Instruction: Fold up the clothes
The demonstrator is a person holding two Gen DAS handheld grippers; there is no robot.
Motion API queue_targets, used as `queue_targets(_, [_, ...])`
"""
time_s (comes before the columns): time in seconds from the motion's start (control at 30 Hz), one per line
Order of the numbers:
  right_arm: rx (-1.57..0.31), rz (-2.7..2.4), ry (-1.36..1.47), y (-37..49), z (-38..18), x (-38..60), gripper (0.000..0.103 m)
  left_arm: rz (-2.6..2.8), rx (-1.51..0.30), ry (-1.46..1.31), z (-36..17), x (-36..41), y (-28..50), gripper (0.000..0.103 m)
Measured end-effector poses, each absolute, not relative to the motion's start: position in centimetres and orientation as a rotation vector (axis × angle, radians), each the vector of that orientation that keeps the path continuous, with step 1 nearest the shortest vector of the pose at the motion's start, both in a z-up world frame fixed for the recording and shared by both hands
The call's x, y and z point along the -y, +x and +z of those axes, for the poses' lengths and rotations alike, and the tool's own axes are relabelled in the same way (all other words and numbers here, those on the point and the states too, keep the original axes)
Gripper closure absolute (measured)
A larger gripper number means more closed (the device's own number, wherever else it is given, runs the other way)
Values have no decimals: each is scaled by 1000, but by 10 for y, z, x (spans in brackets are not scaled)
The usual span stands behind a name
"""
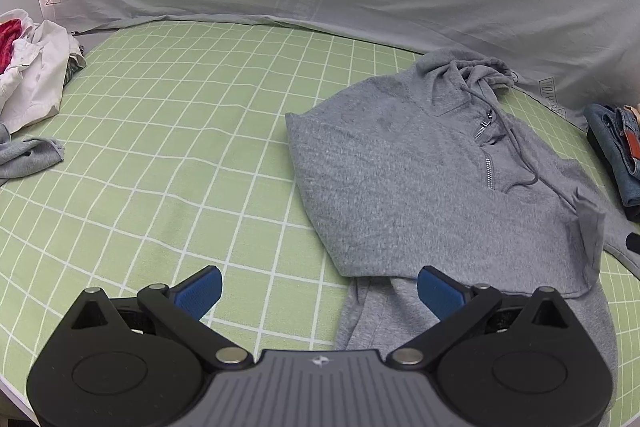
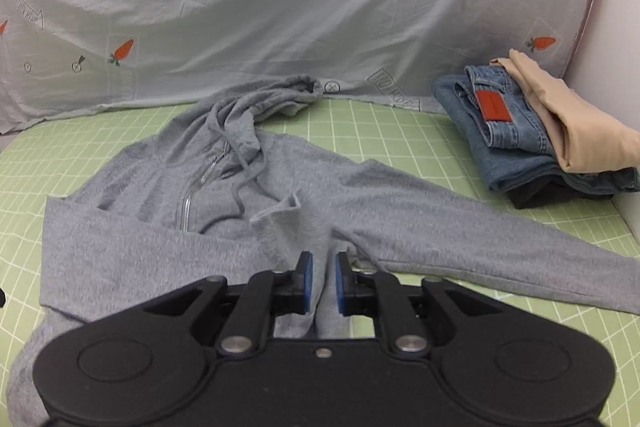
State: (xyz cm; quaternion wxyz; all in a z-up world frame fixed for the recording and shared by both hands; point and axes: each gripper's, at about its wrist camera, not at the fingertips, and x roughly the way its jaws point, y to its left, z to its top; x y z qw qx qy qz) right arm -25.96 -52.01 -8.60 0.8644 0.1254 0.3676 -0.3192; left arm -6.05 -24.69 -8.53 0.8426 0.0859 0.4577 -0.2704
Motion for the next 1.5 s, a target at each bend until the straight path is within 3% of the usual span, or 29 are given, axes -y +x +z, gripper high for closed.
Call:
queue_targets(0.03, [-795, -649, 255, -260, -93, 519, 54, -558, -968, 184, -86, 249, -59, 1])
queue_targets(0.07, [-817, -627, 244, -259, -100, 518, 50, -548, -969, 186, -86, 251, -58, 1])
queue_targets(0.2, [-902, -554, 165, -243, -122, 511, 48, -525, -978, 183, -87, 257, -48, 1])
queue_targets(0.33, [-945, -501, 66, -225, -136, 507, 37, -523, -974, 200, -87, 268, -36, 1])
queue_targets(0.4, [-962, -475, 14, -216, -142, 505, 37, -536, -969, 217, -86, 276, -30, 1])
queue_targets(0.43, [-970, -462, -12, -212, -145, 504, 40, -542, -967, 225, -86, 281, -27, 1])
queue_targets(0.5, [-980, -441, -53, -204, -149, 503, 58, -554, -962, 242, -85, 289, -22, 1])
queue_targets(0.53, [-962, -444, -39, -204, -147, 508, 74, -562, -957, 252, -84, 293, -20, 1])
queue_targets(0.57, [-929, -454, -4, -205, -142, 515, 84, -570, -953, 262, -83, 298, -19, 1])
queue_targets(0.63, [-851, -499, 47, -209, -129, 528, 94, -586, -951, 270, -82, 304, -18, 1])
queue_targets(1.0, [-545, -806, 174, -258, -74, 600, 97, -625, -1030, 305, -103, 321, -33, 0])
queue_targets(1.5, [-473, -1022, 220, -319, -69, 656, 97, -590, -1083, 409, -128, 345, -35, 0])
